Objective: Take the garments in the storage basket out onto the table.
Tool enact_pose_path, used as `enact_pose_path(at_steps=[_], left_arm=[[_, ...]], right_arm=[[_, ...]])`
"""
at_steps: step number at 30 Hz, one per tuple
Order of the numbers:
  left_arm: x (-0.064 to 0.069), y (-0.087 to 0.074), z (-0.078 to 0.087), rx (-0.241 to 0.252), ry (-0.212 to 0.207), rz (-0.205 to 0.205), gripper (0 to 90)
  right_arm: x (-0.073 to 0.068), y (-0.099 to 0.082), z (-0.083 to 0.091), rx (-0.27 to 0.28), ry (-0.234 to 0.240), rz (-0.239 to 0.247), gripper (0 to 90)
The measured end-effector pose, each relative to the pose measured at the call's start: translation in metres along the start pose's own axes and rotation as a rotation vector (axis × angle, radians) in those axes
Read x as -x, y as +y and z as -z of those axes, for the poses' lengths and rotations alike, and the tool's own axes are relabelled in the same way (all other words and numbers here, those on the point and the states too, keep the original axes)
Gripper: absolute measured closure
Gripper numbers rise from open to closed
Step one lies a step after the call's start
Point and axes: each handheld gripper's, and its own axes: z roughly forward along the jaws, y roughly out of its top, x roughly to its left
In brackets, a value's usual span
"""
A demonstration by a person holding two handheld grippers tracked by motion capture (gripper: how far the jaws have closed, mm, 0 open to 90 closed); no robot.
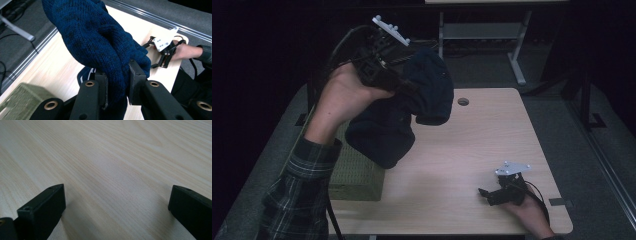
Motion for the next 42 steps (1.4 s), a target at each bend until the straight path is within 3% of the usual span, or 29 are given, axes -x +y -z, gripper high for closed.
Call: enact_pose_path(at_steps=[6,14,22,33,36,42], left_arm=[[0.011,0.013,-0.024,0.029,-0.054,-0.021,74.1],[0.02,0.016,-0.054,0.032,-0.109,-0.025,74.1],[0.03,0.007,-0.095,0.016,-0.195,-0.015,74.1],[0.041,-0.007,-0.14,0.012,-0.29,0.01,74.0],[0.041,-0.014,-0.155,0.006,-0.317,0.02,74.0],[0.035,-0.025,-0.182,-0.012,-0.333,0.053,74.0]], right_arm=[[0.0,0.0,0.0,0.0,0.0,0.001,0.7],[0.0,0.0,0.0,0.002,0.0,-0.003,0.7],[0.0,0.0,0.0,0.002,0.002,0.0,0.7],[0.0,0.0,0.0,0.005,0.003,0.005,0.7],[0.0,0.0,0.0,0.006,0.004,0.008,0.7],[0.0,0.0,0.0,0.004,0.006,0.015,0.7]])
